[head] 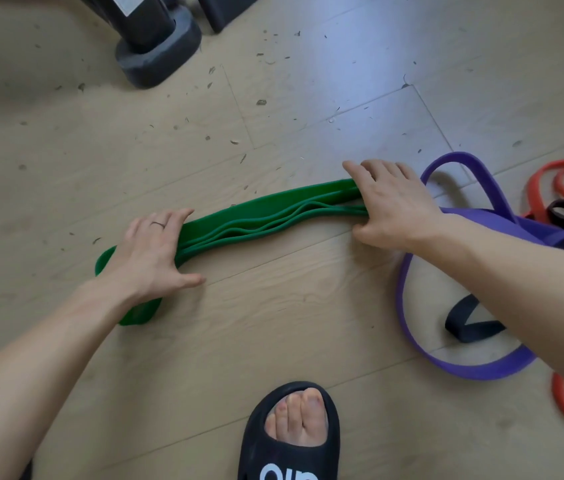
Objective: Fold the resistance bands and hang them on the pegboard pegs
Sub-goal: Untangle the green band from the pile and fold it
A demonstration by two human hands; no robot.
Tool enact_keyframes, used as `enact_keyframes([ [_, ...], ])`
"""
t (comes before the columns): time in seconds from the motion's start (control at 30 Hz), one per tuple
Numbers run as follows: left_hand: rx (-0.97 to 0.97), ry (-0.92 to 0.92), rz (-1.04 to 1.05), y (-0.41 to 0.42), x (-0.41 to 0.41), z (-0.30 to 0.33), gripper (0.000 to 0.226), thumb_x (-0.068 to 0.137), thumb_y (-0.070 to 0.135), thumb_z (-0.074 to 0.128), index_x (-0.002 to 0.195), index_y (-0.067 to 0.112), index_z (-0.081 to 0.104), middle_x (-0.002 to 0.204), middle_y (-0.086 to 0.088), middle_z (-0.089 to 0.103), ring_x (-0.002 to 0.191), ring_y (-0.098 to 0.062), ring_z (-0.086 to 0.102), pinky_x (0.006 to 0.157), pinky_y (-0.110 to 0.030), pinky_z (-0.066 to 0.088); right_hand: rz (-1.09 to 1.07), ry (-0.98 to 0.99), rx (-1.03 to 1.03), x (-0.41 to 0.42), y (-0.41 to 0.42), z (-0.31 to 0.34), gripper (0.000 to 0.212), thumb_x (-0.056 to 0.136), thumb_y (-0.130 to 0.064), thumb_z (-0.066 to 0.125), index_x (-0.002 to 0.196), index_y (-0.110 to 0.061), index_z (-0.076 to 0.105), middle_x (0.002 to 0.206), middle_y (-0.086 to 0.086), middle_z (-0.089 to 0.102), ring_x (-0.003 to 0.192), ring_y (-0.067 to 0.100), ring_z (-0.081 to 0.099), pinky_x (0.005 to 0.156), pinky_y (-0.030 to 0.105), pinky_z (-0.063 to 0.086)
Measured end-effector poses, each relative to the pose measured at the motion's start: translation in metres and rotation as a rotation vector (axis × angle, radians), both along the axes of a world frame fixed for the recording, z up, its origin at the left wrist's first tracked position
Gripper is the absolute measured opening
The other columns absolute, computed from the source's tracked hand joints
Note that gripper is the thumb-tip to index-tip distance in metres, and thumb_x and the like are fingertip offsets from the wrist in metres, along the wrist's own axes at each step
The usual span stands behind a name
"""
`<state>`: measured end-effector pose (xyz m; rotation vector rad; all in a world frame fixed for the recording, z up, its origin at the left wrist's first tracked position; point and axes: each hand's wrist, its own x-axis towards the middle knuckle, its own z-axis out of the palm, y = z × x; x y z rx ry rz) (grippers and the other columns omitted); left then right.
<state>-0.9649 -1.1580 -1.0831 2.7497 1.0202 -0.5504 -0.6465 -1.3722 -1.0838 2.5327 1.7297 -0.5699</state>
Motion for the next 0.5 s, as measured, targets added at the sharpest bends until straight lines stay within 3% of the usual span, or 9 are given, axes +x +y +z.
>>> enact_keyframes([
  [0.2, -0.022, -0.094, -0.094, -0.011, 0.043, 0.0, 0.113, 0.067, 0.062, 0.082, 0.156, 0.024, 0.024, 0.146, -0.01, 0.047, 0.137, -0.032, 0.04, 0.122, -0.047, 0.02, -0.202, 0.003, 0.137, 0.01, -0.025, 0.012, 0.072, 0.084, -0.022, 0.06, 0.151, -0.01, 0.037, 0.138, 0.018, 0.052, 0.128, 0.037, 0.047, 0.112, 0.046, 0.031],
  [0.37, -0.084, -0.019, -0.043, -0.019, 0.072, 0.002, 0.11, 0.076, 0.058, 0.078, 0.16, 0.023, 0.017, 0.15, -0.013, 0.047, 0.139, -0.034, 0.042, 0.122, -0.045, 0.022, -0.131, 0.013, 0.084, 0.014, -0.041, 0.011, 0.078, 0.079, -0.036, 0.051, 0.152, -0.012, 0.038, 0.145, 0.013, 0.052, 0.134, 0.035, 0.045, 0.115, 0.047, 0.03],
  [0.5, -0.116, -0.051, 0.002, -0.018, 0.076, -0.001, 0.07, 0.08, 0.036, 0.075, 0.14, 0.024, 0.039, 0.126, -0.01, 0.055, 0.116, -0.032, 0.051, 0.099, -0.043, 0.043, 0.007, -0.003, 0.098, 0.003, -0.03, 0.007, 0.086, 0.079, -0.043, 0.056, 0.155, -0.011, 0.033, 0.151, 0.01, 0.047, 0.14, 0.033, 0.04, 0.118, 0.046, 0.028],
])
